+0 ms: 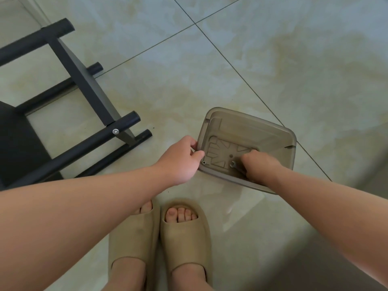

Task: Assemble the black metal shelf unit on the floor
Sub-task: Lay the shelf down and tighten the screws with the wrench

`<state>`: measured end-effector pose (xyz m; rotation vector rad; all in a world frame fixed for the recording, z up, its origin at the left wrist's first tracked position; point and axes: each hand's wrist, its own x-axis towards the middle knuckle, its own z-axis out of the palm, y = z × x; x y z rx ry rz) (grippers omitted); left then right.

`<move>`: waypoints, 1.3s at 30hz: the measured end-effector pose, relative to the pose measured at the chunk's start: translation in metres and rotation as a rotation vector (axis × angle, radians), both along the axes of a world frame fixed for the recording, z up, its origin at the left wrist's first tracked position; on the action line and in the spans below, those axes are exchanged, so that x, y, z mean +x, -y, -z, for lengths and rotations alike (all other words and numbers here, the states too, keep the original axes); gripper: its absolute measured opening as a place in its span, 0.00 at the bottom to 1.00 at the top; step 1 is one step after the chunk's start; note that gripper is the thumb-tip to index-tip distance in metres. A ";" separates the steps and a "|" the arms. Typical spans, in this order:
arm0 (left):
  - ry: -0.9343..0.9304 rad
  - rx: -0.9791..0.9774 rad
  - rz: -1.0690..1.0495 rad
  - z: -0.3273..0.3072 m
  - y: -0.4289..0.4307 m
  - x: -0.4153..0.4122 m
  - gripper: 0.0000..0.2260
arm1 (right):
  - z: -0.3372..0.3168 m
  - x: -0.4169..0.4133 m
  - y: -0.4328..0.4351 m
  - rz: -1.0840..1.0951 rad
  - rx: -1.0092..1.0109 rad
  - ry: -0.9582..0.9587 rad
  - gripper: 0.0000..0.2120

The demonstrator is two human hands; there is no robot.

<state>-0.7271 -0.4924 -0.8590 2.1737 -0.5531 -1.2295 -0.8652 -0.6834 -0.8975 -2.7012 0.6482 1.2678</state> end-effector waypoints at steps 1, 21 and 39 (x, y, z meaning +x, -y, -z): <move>-0.014 -0.002 -0.011 -0.002 0.000 0.000 0.07 | -0.003 0.001 0.000 0.021 0.013 0.022 0.08; -0.680 -0.393 -0.900 -0.112 -0.056 0.086 0.26 | -0.175 0.162 -0.115 0.058 0.436 0.840 0.05; -0.304 -0.212 -0.825 -0.039 -0.141 0.154 0.15 | -0.111 0.243 -0.146 -0.337 0.502 0.375 0.40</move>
